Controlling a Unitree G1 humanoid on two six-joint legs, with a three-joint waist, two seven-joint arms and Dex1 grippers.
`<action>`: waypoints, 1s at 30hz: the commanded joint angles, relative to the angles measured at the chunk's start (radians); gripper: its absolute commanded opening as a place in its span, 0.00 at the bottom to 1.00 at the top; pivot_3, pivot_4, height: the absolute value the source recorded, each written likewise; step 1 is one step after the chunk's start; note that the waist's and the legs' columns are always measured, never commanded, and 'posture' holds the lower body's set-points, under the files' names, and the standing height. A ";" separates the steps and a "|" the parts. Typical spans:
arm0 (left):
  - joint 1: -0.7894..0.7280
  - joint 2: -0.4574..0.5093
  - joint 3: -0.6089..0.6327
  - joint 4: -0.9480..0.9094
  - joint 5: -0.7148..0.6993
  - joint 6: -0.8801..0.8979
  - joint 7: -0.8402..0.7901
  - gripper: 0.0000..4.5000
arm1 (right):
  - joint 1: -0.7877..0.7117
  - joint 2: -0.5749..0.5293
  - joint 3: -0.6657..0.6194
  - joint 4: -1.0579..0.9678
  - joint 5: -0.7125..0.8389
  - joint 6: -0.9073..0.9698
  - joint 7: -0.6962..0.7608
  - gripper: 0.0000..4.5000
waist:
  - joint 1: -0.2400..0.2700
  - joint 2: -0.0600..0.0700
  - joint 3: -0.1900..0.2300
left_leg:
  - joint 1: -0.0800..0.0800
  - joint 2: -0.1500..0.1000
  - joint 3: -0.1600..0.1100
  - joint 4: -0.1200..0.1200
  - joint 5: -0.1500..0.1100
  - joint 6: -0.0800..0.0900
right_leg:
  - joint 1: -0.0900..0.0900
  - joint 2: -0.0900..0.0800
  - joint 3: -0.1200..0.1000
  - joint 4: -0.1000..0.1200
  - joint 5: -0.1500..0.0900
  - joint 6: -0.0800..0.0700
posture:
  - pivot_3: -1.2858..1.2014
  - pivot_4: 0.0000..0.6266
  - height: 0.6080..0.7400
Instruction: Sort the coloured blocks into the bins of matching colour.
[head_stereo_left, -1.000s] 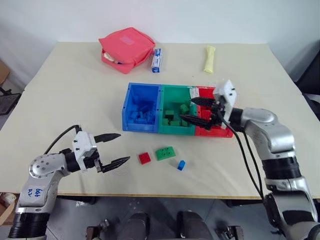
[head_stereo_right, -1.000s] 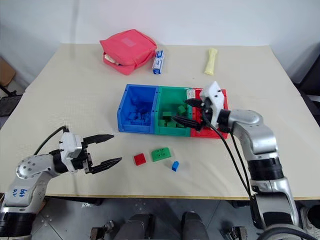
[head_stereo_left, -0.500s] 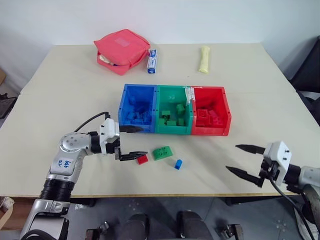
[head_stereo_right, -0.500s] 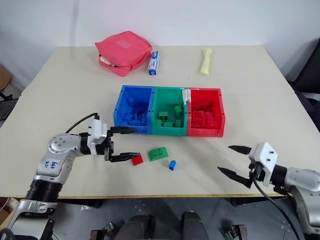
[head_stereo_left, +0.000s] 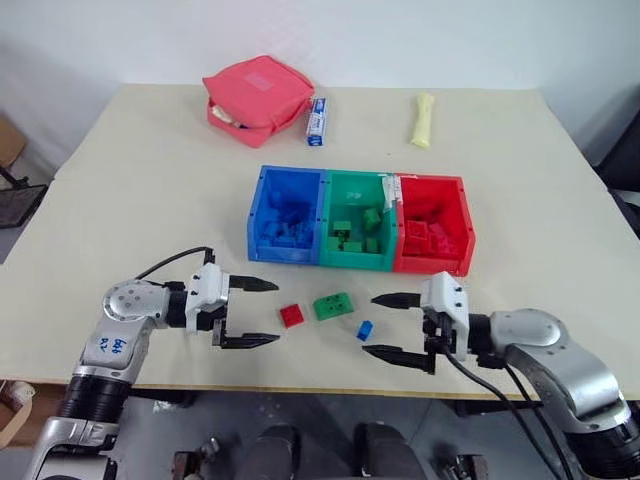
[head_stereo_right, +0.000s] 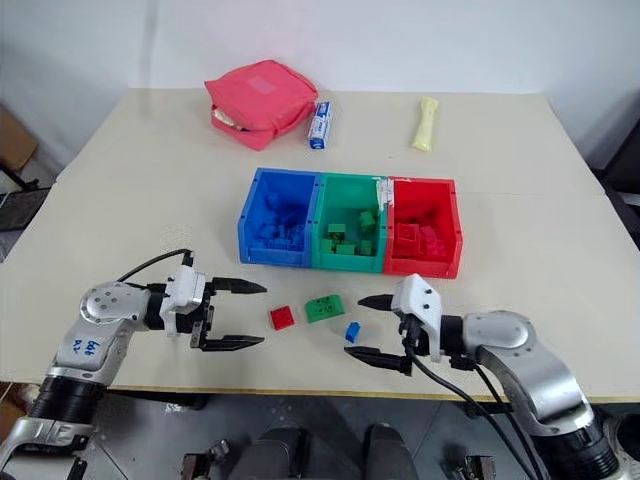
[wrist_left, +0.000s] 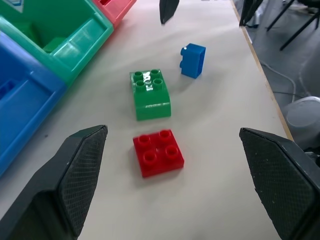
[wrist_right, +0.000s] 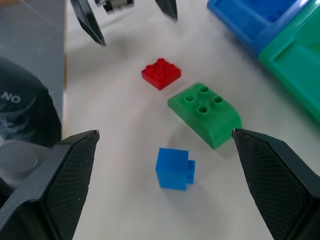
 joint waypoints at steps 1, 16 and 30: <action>0.039 0.028 0.047 -0.063 -0.018 0.009 0.020 1.00 | -0.019 0.014 0.060 0.036 -0.044 0.009 -0.015 0.99 | 0.002 0.000 0.000 | 0.000 0.000 0.000 0.000 0.000 0.000 | 0.000 0.000 0.000 0.000 0.000 0.000 | 0.52 0.24 1.00; 0.166 0.038 0.108 -0.188 -0.045 0.065 0.115 1.00 | -0.076 0.079 0.105 0.165 -0.117 -0.087 0.008 0.32 | -0.017 0.000 0.000 | 0.001 0.000 0.000 -0.001 0.000 -0.001 | 0.000 0.001 0.000 0.001 0.000 0.000 | 0.52 0.24 1.00; 0.418 -0.096 0.340 -0.328 -0.130 0.098 0.385 1.00 | -0.644 0.356 0.119 0.380 -0.127 -0.024 -0.115 0.20 | -0.047 0.001 0.000 | 0.001 0.002 0.000 -0.003 0.001 -0.003 | -0.003 0.002 0.000 0.004 -0.001 -0.001 | 0.52 0.24 1.00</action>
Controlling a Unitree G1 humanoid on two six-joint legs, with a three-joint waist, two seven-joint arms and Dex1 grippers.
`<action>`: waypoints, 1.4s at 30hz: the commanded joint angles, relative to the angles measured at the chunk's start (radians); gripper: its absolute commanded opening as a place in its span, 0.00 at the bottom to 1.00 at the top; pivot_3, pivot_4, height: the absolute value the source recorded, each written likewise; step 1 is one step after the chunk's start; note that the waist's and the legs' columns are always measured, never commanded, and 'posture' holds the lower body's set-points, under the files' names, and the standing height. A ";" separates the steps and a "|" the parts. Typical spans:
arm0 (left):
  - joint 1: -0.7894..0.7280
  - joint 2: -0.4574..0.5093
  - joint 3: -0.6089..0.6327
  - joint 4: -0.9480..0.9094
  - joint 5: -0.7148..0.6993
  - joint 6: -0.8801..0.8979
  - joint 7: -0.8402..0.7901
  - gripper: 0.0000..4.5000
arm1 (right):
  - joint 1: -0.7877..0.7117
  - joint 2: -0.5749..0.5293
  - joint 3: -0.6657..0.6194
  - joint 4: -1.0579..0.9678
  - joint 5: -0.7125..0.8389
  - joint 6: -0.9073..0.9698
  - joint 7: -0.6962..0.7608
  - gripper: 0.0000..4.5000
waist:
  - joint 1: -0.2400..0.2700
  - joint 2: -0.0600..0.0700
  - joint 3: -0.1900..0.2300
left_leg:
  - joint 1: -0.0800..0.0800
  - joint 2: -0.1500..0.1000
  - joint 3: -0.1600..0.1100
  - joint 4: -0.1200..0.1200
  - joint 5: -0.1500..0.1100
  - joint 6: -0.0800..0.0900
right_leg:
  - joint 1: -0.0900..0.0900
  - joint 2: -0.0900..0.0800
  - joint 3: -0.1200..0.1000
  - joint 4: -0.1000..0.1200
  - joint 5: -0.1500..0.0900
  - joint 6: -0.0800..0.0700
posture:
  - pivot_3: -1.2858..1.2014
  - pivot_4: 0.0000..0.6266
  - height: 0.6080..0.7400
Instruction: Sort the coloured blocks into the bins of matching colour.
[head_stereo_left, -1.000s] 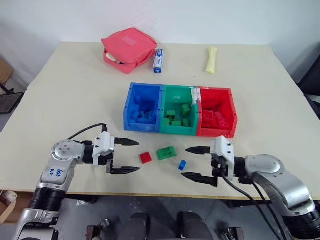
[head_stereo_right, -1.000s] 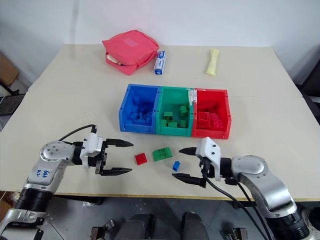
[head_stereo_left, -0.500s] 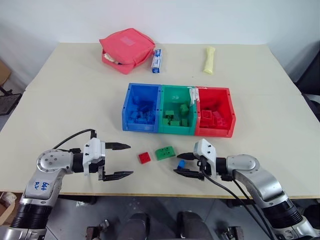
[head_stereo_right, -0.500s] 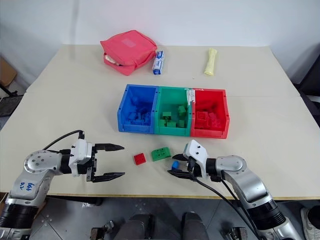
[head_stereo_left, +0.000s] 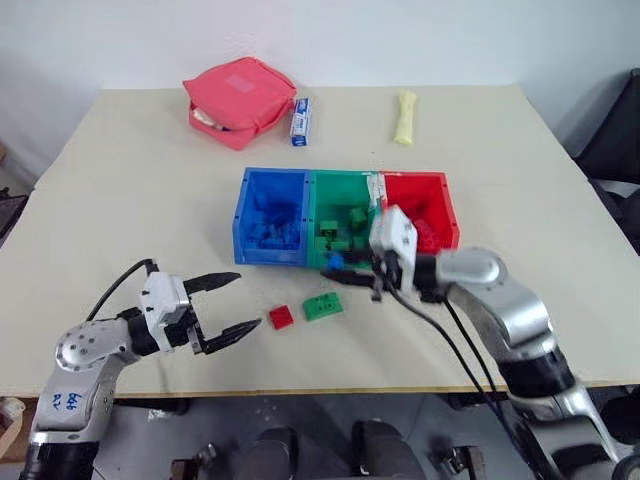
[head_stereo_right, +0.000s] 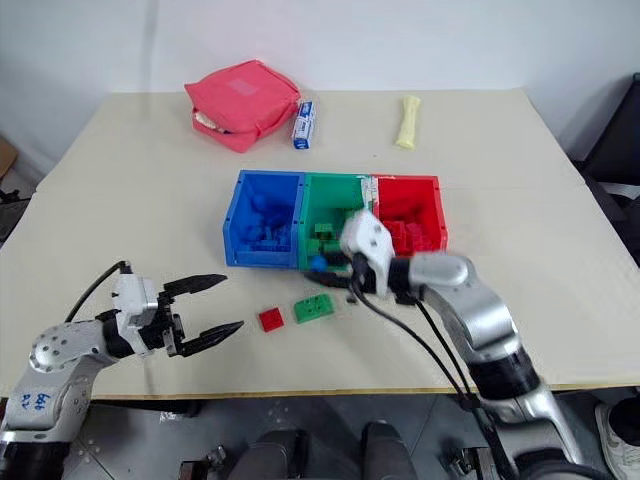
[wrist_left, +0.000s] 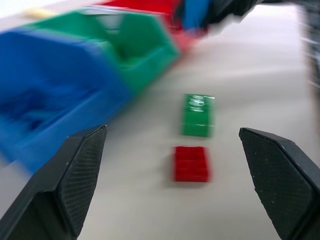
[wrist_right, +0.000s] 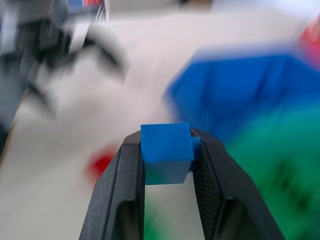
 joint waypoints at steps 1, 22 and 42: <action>0.079 -0.011 0.074 -0.030 -0.015 -0.013 0.044 1.00 | -0.128 0.081 0.035 0.174 -0.076 -0.066 -0.045 0.20 | 0.001 -0.001 0.000 | 0.000 0.000 0.000 -0.001 0.000 0.000 | -0.001 0.000 -0.001 0.001 0.000 -0.001 | 0.52 0.24 1.00; 0.027 0.021 0.093 0.003 -0.025 -0.006 0.029 1.00 | -0.207 0.157 -0.002 0.389 -0.181 -0.259 -0.007 0.99 | 0.003 -0.001 0.000 | -0.002 -0.002 -0.001 0.000 -0.001 -0.001 | -0.005 -0.001 -0.002 0.006 -0.001 -0.003 | 0.52 0.24 1.00; -0.345 0.233 -0.207 0.209 0.147 0.074 -0.177 1.00 | 0.732 -0.436 -0.437 -0.083 0.048 -0.521 0.410 0.99 | 0.028 0.001 0.001 | 0.001 0.001 0.000 0.000 -0.002 0.000 | 0.002 0.001 -0.001 -0.002 -0.001 -0.002 | 0.52 0.24 1.00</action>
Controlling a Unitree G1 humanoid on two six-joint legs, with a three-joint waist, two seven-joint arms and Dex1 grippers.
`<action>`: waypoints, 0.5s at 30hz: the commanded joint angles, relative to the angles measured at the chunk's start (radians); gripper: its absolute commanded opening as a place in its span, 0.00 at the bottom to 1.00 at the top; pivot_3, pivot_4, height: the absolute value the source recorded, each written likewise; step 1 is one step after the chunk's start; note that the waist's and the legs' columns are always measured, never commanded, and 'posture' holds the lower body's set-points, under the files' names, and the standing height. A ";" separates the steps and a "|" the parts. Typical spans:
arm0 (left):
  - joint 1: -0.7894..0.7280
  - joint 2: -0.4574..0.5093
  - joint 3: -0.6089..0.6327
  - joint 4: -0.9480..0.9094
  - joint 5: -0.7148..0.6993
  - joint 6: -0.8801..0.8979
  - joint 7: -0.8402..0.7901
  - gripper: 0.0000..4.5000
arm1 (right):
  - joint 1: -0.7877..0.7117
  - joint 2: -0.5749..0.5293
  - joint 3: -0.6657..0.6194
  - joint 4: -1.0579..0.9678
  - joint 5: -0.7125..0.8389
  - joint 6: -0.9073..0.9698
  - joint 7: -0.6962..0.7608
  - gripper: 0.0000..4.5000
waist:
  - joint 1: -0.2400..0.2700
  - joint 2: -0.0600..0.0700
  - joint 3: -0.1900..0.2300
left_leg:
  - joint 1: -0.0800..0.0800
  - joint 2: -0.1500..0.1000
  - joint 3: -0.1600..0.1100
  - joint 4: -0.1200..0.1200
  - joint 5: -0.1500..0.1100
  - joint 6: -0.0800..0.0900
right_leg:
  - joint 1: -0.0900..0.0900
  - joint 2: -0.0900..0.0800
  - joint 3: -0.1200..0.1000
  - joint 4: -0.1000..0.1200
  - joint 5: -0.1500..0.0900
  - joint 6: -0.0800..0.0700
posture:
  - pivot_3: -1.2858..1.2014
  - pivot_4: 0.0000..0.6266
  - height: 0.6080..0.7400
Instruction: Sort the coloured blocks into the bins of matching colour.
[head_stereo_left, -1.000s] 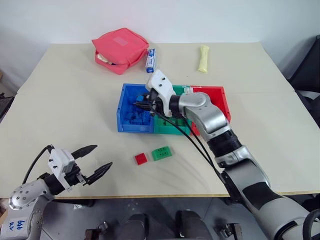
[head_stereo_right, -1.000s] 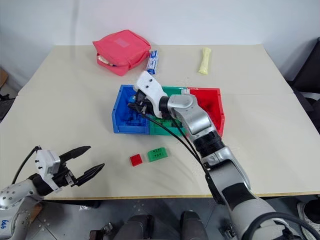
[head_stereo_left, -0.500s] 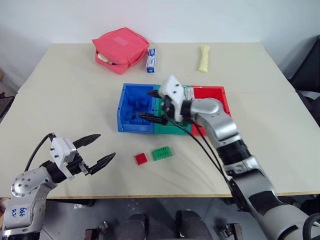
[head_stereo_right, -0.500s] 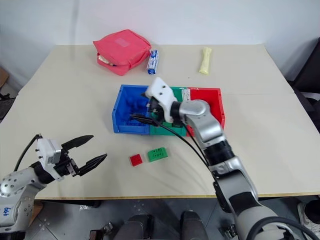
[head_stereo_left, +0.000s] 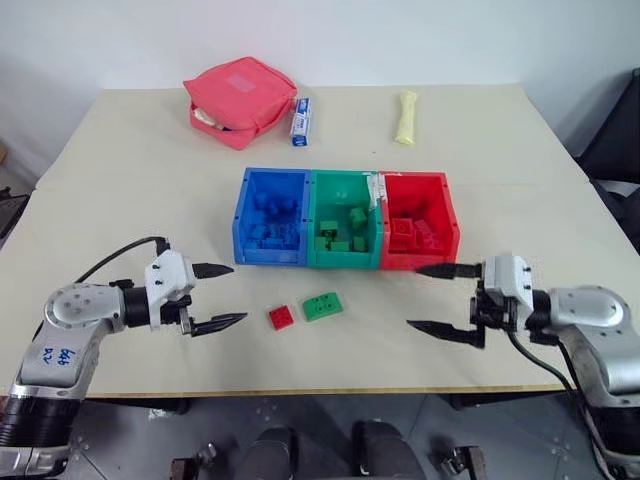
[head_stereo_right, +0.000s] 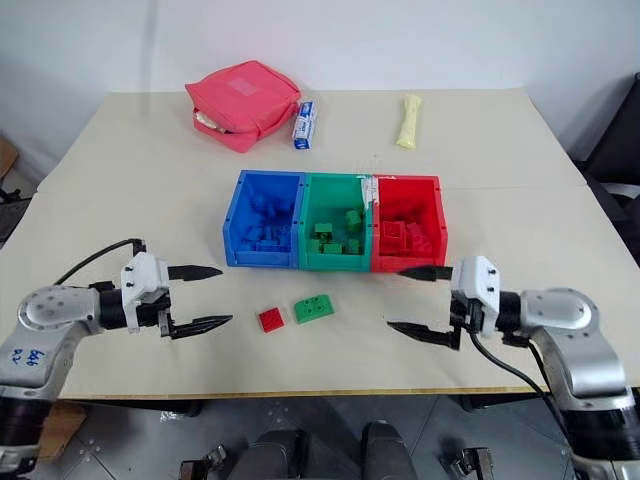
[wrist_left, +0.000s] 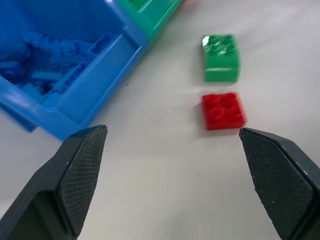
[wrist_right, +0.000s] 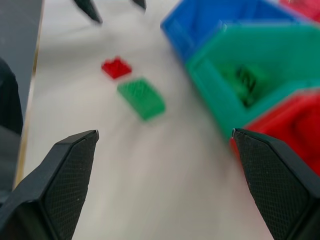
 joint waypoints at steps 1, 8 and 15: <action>-0.030 0.005 -0.045 -0.035 0.000 0.059 -0.024 1.00 | 0.075 -0.029 -0.077 -0.039 0.007 -0.045 -0.008 0.99 | 0.004 0.000 0.000 | 0.000 0.000 0.000 0.000 0.000 0.000 | 0.000 0.000 0.000 0.000 0.000 0.000 | 0.52 0.24 1.00; -0.150 -0.071 -0.214 -0.216 0.030 0.327 0.070 1.00 | 0.210 -0.018 -0.172 -0.143 0.075 0.031 -0.088 0.99 | 0.012 0.000 0.000 | 0.000 0.000 0.000 0.002 0.000 0.001 | 0.002 0.000 0.000 0.000 0.001 0.001 | 0.52 0.24 1.00; -0.314 -0.189 -0.423 -0.233 0.142 0.512 0.157 1.00 | 0.279 -0.014 -0.202 -0.258 0.158 0.132 -0.164 0.99 | 0.030 -0.001 0.000 | 0.000 -0.001 0.000 0.003 0.000 0.001 | 0.002 0.001 0.001 0.001 0.001 0.002 | 0.52 0.24 1.00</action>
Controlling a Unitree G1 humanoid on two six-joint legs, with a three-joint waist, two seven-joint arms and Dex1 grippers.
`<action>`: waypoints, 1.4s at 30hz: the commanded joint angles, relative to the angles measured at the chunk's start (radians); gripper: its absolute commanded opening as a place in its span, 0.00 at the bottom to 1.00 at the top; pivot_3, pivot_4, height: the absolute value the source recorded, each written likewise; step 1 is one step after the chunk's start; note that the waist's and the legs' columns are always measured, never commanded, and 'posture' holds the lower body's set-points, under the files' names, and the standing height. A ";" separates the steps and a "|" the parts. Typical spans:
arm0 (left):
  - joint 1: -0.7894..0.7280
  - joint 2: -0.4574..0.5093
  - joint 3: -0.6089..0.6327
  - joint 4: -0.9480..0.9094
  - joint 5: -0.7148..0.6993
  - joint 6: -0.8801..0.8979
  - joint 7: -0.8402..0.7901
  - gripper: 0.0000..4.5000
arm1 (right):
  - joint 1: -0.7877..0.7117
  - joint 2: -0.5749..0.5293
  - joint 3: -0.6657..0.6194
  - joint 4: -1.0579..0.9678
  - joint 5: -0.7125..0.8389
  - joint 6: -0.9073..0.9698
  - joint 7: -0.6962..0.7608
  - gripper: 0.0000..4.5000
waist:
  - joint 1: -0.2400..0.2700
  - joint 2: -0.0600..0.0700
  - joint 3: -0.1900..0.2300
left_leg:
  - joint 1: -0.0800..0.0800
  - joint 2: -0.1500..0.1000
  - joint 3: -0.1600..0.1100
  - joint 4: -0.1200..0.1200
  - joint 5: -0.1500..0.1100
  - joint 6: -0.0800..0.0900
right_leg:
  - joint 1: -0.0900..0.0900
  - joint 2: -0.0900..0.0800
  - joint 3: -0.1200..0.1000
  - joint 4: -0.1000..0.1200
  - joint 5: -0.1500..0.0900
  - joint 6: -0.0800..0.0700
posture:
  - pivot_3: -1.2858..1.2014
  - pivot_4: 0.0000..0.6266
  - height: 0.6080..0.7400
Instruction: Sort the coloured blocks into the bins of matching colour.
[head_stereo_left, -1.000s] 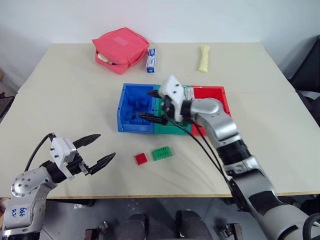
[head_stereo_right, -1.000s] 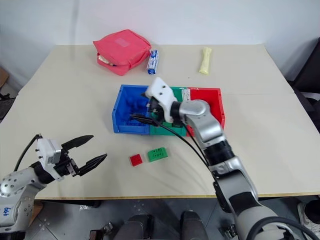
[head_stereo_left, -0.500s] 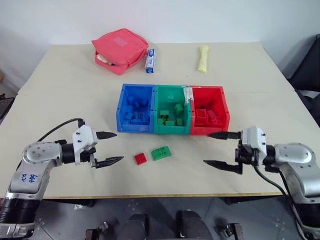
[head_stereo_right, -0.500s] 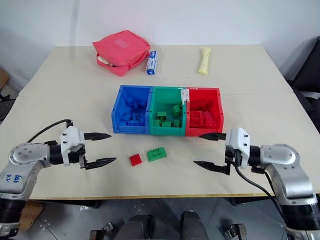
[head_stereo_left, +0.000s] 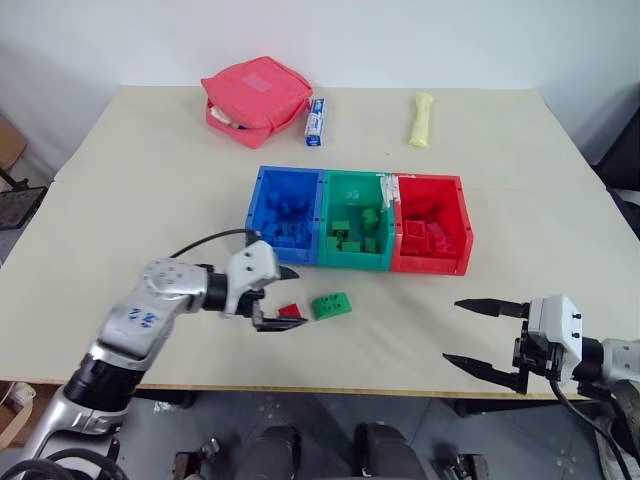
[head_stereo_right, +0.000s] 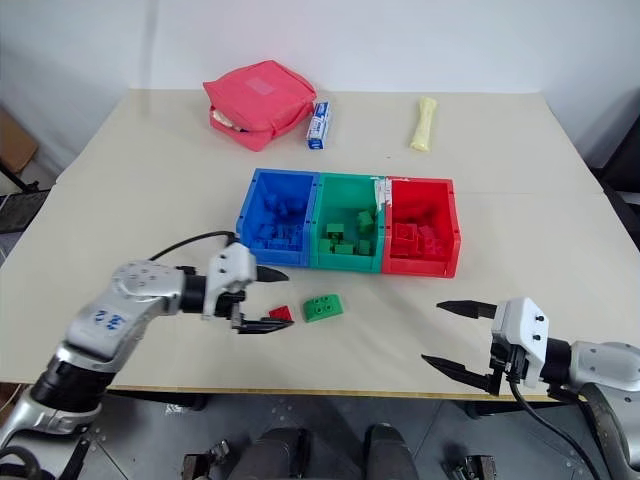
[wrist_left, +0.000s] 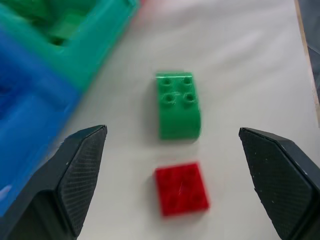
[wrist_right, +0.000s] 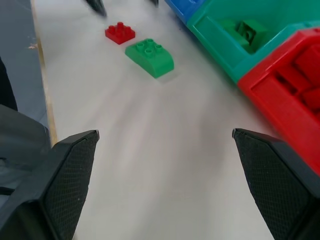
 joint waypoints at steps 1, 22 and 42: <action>-0.067 -0.056 -0.066 -0.013 0.054 0.075 0.058 1.00 | 0.006 0.006 -0.029 -0.087 0.041 0.028 -0.044 0.99 | 0.001 0.000 0.000 | 0.000 0.000 0.000 0.000 0.000 0.000 | 0.000 0.000 0.000 0.000 0.000 0.000 | 0.52 0.24 1.00; -0.195 -0.180 -0.173 0.118 0.142 0.114 0.044 0.33 | 0.081 0.060 -0.051 -0.226 0.102 0.094 -0.190 1.00 | 0.003 -0.001 0.001 | 0.000 -0.001 0.000 0.002 0.001 0.000 | 0.000 0.000 0.000 0.001 0.000 0.000 | 0.52 0.24 1.00; -0.441 -0.532 0.134 0.623 0.144 -0.355 0.374 0.67 | -0.025 0.205 -0.104 -0.190 0.053 0.038 -0.437 1.00 | 0.004 -0.004 0.002 | -0.002 -0.004 0.000 0.006 0.001 0.001 | -0.001 0.001 -0.001 0.006 0.001 0.002 | 0.52 0.24 1.00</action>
